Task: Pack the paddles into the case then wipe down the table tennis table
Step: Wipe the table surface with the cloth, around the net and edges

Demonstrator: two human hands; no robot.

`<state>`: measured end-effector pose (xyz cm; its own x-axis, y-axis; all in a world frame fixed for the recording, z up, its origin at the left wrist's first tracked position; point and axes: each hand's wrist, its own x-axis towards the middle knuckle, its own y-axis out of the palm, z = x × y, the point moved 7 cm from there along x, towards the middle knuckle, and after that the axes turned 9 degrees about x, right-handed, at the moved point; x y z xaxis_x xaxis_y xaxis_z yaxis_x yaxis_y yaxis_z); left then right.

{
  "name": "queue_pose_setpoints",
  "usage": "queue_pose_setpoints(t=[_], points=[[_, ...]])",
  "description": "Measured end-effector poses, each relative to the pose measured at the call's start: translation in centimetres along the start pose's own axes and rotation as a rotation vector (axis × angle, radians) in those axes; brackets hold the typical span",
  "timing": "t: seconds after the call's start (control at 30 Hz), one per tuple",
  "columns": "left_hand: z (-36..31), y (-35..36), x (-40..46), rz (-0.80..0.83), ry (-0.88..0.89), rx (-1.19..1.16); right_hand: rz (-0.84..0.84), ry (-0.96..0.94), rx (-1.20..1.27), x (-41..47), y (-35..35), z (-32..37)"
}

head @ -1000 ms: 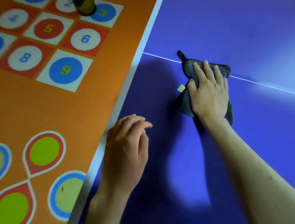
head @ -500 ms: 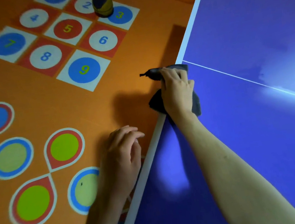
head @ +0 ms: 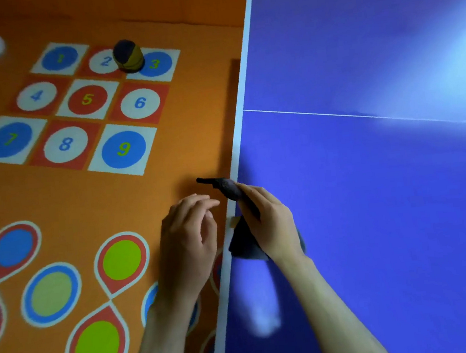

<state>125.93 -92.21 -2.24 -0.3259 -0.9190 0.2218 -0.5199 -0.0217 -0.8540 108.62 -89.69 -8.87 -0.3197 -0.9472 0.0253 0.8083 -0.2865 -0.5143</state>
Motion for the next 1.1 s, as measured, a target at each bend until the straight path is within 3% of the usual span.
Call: queue_pose_setpoints(t=[0.17,0.27,0.4,0.63,0.87,1.1], points=[[-3.1,-0.5,-3.5,0.091,0.135,0.002,-0.135,0.169,0.078,-7.8,-4.1,1.2],[-4.8,-0.8,-6.2,0.157,0.231,0.018,-0.256,0.222,0.004,-12.9,-5.7,2.4],[-5.8,-3.0,-10.0,0.249,0.306,-0.008,-0.346,0.185,-0.147,-19.1,-6.8,4.8],[-4.8,-8.0,-14.0,0.308,0.344,-0.035,-0.434,0.243,-0.105,-26.4,-7.9,10.0],[-3.9,-12.2,-12.9,0.274,0.379,-0.098,-0.484,0.272,-0.122,-27.8,-6.8,14.2],[0.0,-12.4,-5.2,0.274,0.433,-0.144,-0.468,0.348,-0.11,-21.6,-3.1,16.8]])
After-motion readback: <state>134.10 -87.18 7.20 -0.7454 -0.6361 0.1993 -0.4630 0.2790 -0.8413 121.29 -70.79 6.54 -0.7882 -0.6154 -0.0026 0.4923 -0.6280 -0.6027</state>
